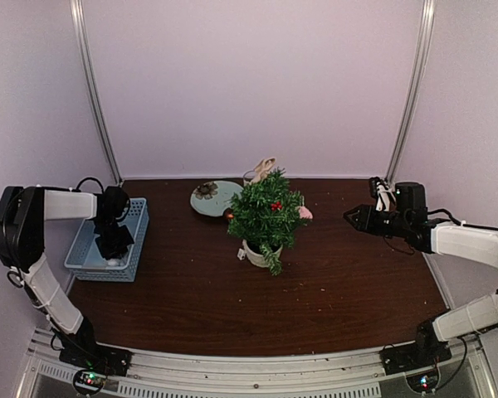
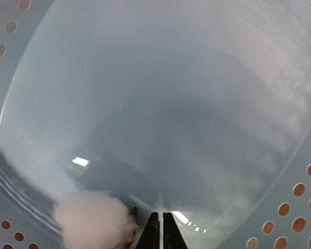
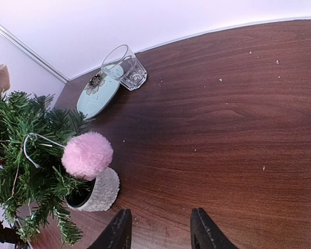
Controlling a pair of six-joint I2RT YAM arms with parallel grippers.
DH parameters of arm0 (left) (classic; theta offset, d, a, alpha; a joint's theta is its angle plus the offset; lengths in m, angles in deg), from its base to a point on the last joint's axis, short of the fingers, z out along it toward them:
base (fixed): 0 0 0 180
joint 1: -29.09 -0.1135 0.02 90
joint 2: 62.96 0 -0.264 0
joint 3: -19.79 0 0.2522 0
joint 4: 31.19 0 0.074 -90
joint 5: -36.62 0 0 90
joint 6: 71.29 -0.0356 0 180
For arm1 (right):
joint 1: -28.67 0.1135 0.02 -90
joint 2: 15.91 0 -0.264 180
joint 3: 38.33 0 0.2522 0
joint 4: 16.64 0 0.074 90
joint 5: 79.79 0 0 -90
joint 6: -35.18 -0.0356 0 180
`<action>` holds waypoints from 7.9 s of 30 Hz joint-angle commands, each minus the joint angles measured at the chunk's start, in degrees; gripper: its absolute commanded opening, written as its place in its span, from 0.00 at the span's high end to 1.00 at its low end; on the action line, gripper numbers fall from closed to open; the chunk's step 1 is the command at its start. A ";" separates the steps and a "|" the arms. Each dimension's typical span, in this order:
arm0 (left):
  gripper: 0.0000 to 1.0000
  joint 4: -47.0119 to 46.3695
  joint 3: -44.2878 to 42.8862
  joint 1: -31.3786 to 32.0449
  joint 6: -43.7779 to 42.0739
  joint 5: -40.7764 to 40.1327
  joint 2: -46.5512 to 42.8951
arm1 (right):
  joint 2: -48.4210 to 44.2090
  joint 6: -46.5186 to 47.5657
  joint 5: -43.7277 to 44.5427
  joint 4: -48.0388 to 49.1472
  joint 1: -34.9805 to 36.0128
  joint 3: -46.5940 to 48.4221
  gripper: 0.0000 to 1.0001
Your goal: Decorate the small christmas tree
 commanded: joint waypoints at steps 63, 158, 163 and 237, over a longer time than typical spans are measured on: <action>1.00 -12.39 -0.20 5.77 -22.07 7.77 -28.89 | -0.98 -0.15 -2.91 0.17 -0.30 1.92 0.60; 0.02 -37.16 -16.36 61.59 -38.73 -4.46 -16.95 | -11.62 3.72 12.09 3.54 29.73 11.96 1.00; 0.02 -36.12 -15.16 61.26 -39.44 -7.33 -20.08 | -11.98 -1.76 9.86 10.16 22.72 8.05 1.00; 0.03 -31.46 -16.03 59.22 -40.58 -11.71 -19.48 | 3.76 -0.84 -4.47 15.24 16.01 10.62 0.64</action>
